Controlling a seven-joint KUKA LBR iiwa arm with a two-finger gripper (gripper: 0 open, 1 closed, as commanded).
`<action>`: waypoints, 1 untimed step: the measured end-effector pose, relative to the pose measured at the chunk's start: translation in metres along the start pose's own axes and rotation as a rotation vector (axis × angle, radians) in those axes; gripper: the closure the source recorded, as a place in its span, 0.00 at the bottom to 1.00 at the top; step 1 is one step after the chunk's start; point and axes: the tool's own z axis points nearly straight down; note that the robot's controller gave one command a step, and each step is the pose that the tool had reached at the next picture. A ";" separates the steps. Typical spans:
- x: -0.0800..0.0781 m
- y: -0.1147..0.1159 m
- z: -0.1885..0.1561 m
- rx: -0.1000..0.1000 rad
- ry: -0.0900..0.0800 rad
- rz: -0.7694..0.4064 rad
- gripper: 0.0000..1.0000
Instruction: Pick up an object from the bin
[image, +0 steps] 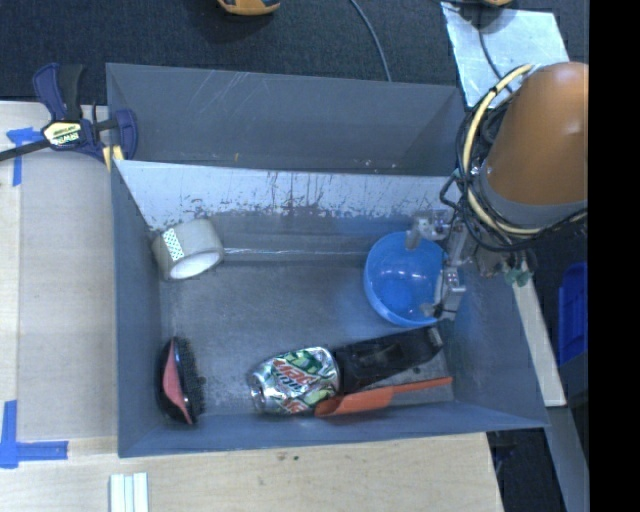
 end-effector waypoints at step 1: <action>0.000 0.000 0.000 0.000 0.000 0.000 0.00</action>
Offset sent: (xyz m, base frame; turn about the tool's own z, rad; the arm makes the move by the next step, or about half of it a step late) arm -0.0060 0.0463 -0.0627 0.0054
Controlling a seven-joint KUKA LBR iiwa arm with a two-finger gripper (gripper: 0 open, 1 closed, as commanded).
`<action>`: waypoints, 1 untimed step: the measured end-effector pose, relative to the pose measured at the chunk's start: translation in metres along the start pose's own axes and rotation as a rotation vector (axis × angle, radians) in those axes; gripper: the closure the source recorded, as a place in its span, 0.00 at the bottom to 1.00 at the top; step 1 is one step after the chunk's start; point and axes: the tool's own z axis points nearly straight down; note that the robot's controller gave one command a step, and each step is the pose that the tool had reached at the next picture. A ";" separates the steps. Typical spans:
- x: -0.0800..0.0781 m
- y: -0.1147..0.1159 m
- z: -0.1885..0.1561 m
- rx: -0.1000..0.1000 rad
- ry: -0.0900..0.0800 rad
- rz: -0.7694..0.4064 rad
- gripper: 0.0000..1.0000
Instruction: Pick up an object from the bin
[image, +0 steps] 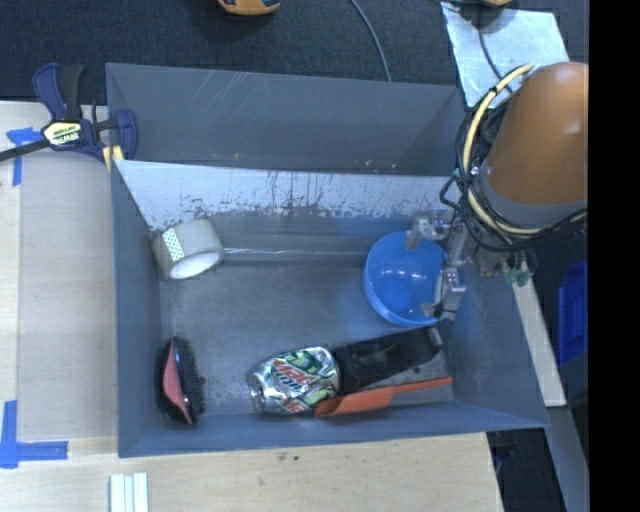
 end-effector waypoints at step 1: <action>0.000 0.012 0.018 0.003 -0.011 0.010 0.00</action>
Offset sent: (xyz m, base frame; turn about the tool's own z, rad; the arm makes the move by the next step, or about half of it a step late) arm 0.0147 -0.0482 -0.1024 -0.1398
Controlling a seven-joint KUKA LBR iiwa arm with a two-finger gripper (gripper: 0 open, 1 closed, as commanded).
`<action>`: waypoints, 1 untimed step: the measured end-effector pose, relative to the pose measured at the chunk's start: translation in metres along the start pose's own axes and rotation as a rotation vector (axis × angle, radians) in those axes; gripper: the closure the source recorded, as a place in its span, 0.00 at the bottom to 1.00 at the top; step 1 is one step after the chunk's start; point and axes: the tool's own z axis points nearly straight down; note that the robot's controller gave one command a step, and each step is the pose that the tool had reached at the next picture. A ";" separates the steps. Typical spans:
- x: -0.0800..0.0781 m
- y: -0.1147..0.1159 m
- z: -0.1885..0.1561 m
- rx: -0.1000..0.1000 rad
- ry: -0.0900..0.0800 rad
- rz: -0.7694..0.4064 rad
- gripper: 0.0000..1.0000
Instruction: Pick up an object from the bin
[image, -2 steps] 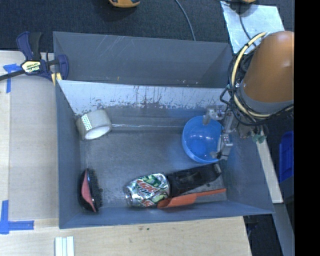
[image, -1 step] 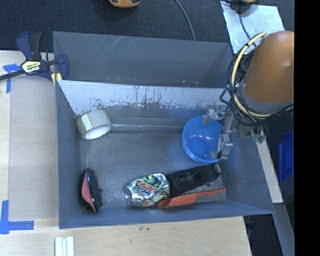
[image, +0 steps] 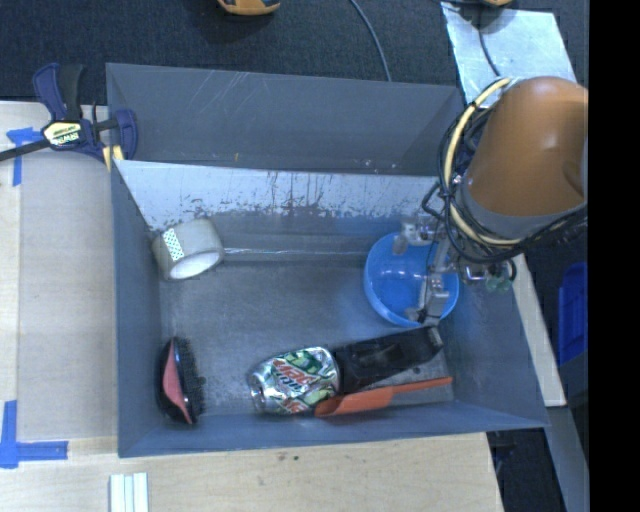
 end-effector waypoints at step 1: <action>-0.014 -0.065 0.087 0.002 -0.001 -0.143 0.00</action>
Offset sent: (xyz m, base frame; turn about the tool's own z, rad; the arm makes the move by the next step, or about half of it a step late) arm -0.0279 0.0327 -0.0704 -0.0262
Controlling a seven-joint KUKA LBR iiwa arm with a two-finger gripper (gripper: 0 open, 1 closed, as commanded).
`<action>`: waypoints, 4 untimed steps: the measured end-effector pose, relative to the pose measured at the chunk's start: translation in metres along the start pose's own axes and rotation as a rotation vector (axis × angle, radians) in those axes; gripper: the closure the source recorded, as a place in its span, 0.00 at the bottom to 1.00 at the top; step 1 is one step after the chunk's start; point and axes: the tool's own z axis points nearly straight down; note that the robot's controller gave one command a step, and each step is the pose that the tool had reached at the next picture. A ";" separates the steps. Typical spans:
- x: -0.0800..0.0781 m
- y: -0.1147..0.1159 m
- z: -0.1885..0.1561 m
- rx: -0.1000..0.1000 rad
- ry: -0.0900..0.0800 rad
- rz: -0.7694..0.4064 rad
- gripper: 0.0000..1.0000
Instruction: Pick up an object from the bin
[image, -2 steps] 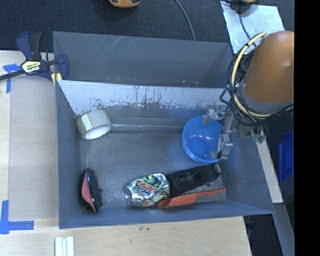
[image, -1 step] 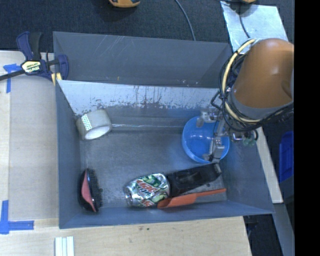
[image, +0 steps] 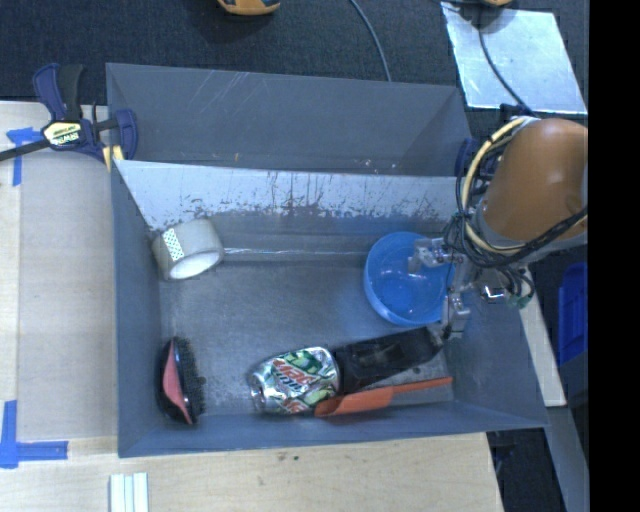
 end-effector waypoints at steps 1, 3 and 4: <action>0.026 0.098 -0.016 -0.006 0.001 0.118 0.00; 0.040 0.090 0.058 -0.002 -0.011 -0.061 0.00; 0.044 0.084 0.044 -0.005 0.001 -0.014 1.00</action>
Offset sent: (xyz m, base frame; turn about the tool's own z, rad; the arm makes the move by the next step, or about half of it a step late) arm -0.0234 0.0195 -0.0671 0.0243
